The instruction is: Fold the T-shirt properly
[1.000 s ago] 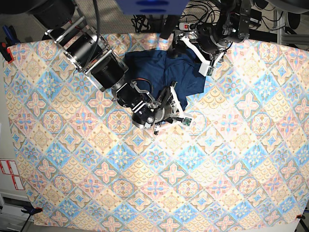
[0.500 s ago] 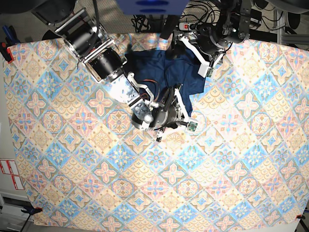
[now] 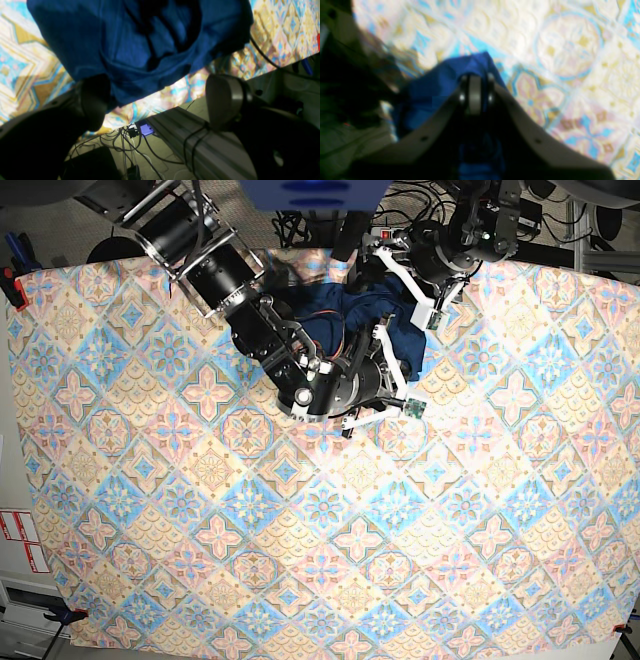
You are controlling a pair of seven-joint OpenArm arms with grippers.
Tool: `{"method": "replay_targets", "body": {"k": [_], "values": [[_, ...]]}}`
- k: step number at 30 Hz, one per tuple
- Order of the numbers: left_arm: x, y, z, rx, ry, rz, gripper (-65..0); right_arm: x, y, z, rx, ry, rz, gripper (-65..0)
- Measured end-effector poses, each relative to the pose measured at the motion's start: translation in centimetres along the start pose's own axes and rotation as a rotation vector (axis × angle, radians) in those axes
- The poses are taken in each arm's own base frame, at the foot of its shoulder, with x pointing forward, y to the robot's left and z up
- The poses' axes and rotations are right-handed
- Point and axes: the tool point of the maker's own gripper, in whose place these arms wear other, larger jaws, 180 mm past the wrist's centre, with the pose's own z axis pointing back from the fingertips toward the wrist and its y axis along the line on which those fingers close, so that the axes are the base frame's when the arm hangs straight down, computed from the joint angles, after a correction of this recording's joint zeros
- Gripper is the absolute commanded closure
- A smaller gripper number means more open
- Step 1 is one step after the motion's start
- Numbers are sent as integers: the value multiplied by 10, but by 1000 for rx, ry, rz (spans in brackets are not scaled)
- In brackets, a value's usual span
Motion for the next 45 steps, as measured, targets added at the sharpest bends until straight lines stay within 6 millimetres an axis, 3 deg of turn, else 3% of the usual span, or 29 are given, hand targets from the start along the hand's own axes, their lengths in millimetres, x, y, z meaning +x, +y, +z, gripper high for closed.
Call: {"method": "replay_targets", "body": {"k": [4, 22, 31, 37, 45], "values": [[10, -5, 5, -8, -35, -16, -589, 3, 1, 0, 9, -11, -6, 0], [11, -7, 7, -10, -38, -19, -589, 0, 1, 0, 11, -6, -10, 0], [12, -6, 7, -6, -41, -22, -589, -20, 0, -8, 28, 37, -48, 0], [28, -2, 2, 0, -64, -43, -589, -28, -4, -6, 15, 58, -46, 0], [11, 0, -16, -13, 1, -27, -589, -25, -4, -7, 15, 53, -48, 0]]}}
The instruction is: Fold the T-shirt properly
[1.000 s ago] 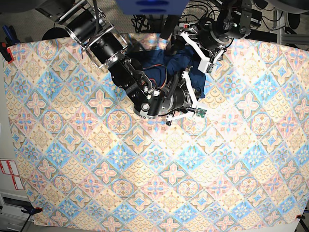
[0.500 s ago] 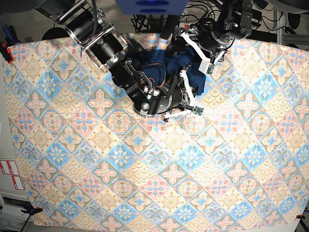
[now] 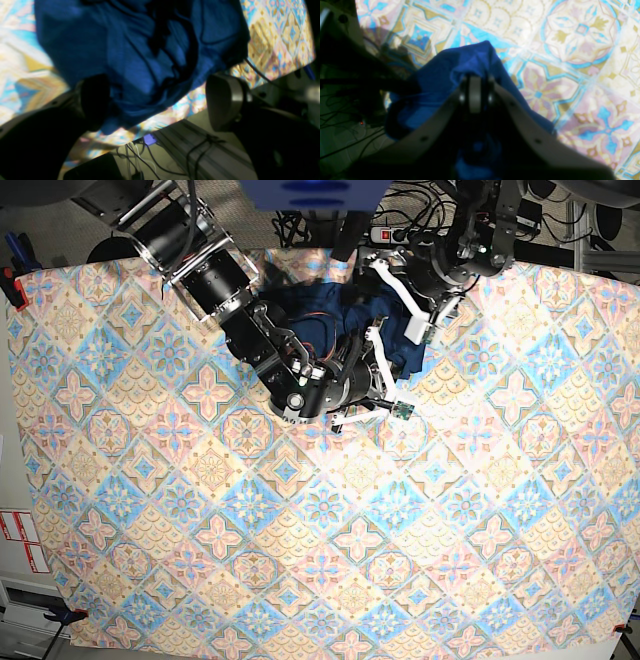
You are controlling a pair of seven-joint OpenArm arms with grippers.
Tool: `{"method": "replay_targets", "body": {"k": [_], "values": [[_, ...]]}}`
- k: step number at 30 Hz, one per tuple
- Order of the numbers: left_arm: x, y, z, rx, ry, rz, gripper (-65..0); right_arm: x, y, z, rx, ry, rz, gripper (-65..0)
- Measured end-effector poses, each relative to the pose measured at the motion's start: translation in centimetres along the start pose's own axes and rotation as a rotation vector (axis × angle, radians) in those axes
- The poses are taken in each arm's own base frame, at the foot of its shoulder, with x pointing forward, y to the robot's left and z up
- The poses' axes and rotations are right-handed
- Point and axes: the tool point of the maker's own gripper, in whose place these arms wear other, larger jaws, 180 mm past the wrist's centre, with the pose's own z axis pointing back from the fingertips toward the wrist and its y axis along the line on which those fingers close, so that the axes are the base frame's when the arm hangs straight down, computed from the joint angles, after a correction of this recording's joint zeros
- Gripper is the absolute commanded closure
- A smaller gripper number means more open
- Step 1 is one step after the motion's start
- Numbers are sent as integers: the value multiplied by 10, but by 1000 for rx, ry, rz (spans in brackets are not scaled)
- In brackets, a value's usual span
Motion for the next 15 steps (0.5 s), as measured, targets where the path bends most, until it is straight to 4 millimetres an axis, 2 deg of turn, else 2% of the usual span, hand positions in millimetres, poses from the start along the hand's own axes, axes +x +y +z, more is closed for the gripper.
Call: {"method": "replay_targets", "body": {"k": [4, 6, 9, 12, 13, 15], "values": [[-6, 0, -3, -1, 16, 9, -585, 0, 0, 0, 0, -1, 0, 0], [-6, 0, -3, -1, 21, 8, -539, 0, 0, 0, 1, 0, 0, 0], [2, -6, -6, -17, 10, -22, -363, 0, 0, 0, 0, -1, 0, 0], [4, -12, -8, -36, 3, -29, -113, 1, 0, 0, 0, -2, 1, 0], [3, -12, -8, -35, 6, -27, -53, 1, 0, 1, -1, -2, 1, 0], [0, -12, -8, -37, 12, -27, -1, 1, 0, 1, -1, -3, 2, 0]]}}
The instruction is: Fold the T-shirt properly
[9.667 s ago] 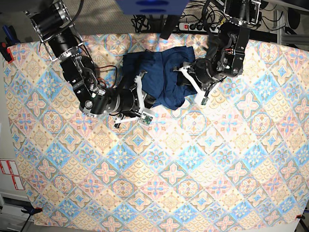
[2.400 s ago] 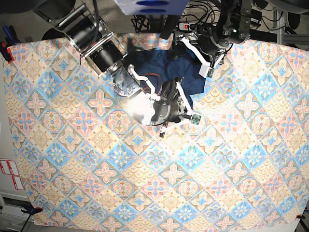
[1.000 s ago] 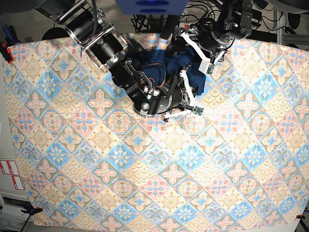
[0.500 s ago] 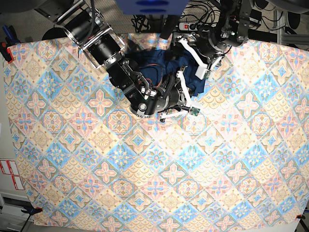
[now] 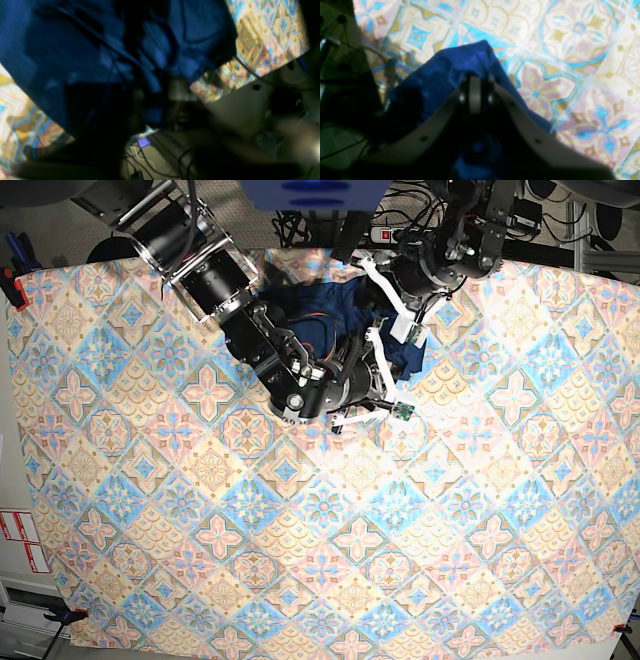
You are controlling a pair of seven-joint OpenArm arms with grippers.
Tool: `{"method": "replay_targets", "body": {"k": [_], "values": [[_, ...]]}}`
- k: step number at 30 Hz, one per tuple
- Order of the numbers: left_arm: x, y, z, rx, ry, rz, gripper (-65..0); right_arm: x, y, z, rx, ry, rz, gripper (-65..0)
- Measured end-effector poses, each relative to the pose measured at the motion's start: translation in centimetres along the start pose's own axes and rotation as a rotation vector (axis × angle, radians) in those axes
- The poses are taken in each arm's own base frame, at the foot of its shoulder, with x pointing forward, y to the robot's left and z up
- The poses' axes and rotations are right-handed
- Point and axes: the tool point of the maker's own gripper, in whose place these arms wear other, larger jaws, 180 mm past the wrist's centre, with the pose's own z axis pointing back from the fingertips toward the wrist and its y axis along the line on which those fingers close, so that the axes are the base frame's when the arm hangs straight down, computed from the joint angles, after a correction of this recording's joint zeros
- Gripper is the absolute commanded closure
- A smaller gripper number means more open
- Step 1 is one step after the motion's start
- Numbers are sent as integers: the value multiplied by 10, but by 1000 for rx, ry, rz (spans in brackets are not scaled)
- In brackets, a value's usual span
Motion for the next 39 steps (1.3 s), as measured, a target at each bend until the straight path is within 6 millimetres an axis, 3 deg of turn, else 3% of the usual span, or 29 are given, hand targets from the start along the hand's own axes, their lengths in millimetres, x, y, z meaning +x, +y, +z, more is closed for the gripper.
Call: {"method": "replay_targets", "body": {"k": [4, 8, 14, 18, 22, 28, 35, 37, 39], "values": [[-1, -3, 3, -4, -2, 0, 0, -1, 1, 0, 2, 2, -2, 0], [-8, -15, 18, -14, -17, 6, 0, -1, 0, 0, 0, 3, 0, 0], [-21, 6, 35, 55, -36, 42, 0, 0, 1, -1, 3, 0, -1, 0], [-18, 20, 41, 95, -57, 57, 0, 11, -8, 3, -14, -15, 16, 0], [-24, 29, 39, 112, -41, 73, 0, 16, -20, -3, -17, -39, -4, 0], [-42, 33, 33, 115, 4, 101, 0, 22, -22, -9, -4, -88, -29, 0], [-44, 36, 33, 122, 11, 105, 0, 24, -5, -33, 61, -112, -100, -130], [-44, 36, 33, 123, 10, 105, -35, 18, -6, -35, 60, -106, -108, -166], [-45, 36, 33, 122, 13, 106, -115, 13, -10, -34, 50, -96, -106, -191]]}}
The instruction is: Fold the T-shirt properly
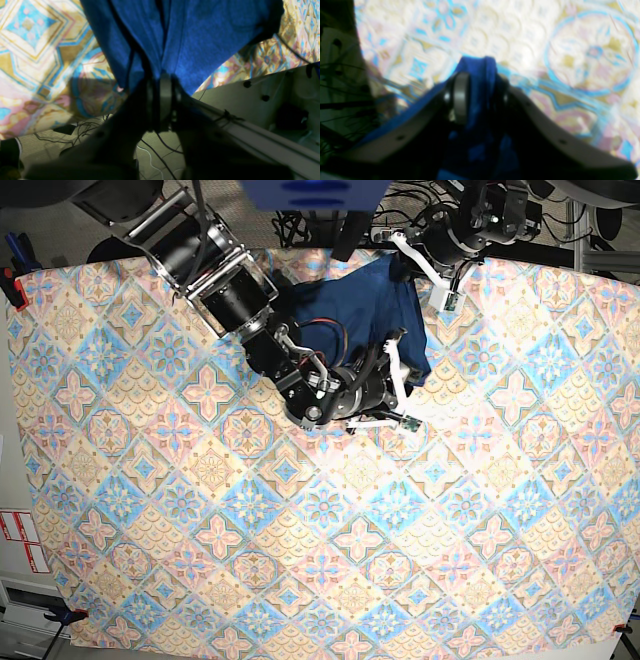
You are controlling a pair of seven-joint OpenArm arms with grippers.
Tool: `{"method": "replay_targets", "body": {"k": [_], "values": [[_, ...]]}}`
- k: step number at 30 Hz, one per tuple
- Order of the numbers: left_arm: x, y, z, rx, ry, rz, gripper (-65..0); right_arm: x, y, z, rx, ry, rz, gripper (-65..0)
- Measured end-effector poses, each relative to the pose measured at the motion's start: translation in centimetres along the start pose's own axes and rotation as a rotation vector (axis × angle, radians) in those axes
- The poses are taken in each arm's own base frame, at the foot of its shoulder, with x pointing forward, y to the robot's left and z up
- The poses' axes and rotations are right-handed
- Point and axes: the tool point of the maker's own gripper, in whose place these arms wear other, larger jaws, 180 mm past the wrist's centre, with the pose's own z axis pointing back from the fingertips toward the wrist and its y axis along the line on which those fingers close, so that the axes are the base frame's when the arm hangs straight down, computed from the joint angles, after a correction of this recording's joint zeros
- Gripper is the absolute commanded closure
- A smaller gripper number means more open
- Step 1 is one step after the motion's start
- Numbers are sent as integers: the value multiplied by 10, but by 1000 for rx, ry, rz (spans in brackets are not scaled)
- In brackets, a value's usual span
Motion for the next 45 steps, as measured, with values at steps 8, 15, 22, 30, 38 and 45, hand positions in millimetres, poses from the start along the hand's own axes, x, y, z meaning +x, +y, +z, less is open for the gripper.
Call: {"method": "replay_targets", "body": {"k": [8, 15, 22, 30, 38, 45], "values": [[-6, -10, 15, -9, -5, -4, -496, 17, -27, 23, -59, -72, -8, -195], [-3, 4, 32, 43, -38, 18, -534, 26, -73, 62, -179, -152, -73, -193], [-4, 5, 36, 48, -36, 19, -534, -2, -101, 81, -249, -95, -80, -192], [-1, -71, 8, -166, -8, -75, -382, -59, -119, 67, -318, 98, -33, -157], [-16, -61, -28, -121, 85, -28, -123, -78, -123, 45, -313, 196, 87, -22], [-13, -55, -32, -110, 82, -27, -135, -77, -120, 42, -311, 198, 127, -19]]}}
